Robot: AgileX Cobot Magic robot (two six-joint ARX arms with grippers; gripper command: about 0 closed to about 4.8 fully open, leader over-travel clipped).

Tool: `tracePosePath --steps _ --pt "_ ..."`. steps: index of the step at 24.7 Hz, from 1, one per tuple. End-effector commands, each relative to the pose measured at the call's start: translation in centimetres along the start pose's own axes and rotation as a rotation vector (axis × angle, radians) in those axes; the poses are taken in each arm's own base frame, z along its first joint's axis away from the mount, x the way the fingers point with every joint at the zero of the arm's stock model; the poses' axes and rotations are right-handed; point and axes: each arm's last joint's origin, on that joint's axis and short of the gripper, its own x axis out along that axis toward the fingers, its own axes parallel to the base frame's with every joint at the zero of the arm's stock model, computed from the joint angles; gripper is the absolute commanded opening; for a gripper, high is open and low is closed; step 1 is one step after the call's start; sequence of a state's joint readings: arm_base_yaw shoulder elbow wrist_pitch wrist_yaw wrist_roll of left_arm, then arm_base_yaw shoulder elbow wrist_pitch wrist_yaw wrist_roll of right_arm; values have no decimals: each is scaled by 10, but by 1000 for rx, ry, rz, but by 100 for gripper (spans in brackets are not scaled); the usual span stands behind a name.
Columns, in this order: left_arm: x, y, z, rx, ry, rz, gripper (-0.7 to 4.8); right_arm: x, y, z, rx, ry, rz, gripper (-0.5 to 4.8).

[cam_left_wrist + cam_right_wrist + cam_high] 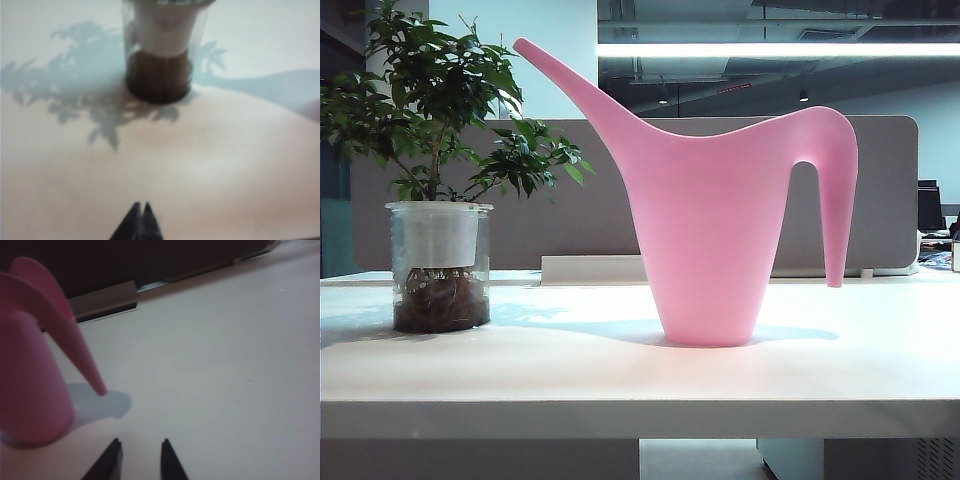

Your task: Pick up the watering can from the table, water the potted plant, and put the can back.

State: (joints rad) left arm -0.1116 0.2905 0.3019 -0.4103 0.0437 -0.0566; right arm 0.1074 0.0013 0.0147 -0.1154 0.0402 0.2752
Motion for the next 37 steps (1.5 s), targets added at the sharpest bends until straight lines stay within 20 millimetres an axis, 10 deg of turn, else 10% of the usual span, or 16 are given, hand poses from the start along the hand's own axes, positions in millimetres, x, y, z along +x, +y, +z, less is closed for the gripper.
tracePosePath --steps 1,12,14,26,37 --pt "-5 -5 30 16 -13 -31 -5 -9 11 30 -113 -118 62 105" --pt "-7 -11 101 20 -71 -41 -5 11 48 46 -394 -122 94 118" --pt "-7 -11 103 20 -72 -41 -5 27 58 38 -407 -84 61 222" --pt "-5 -25 101 56 -51 -136 -5 108 92 -8 -358 -186 83 370" --pt "-5 -26 101 59 -50 -141 -5 146 101 4 -356 -181 -50 369"
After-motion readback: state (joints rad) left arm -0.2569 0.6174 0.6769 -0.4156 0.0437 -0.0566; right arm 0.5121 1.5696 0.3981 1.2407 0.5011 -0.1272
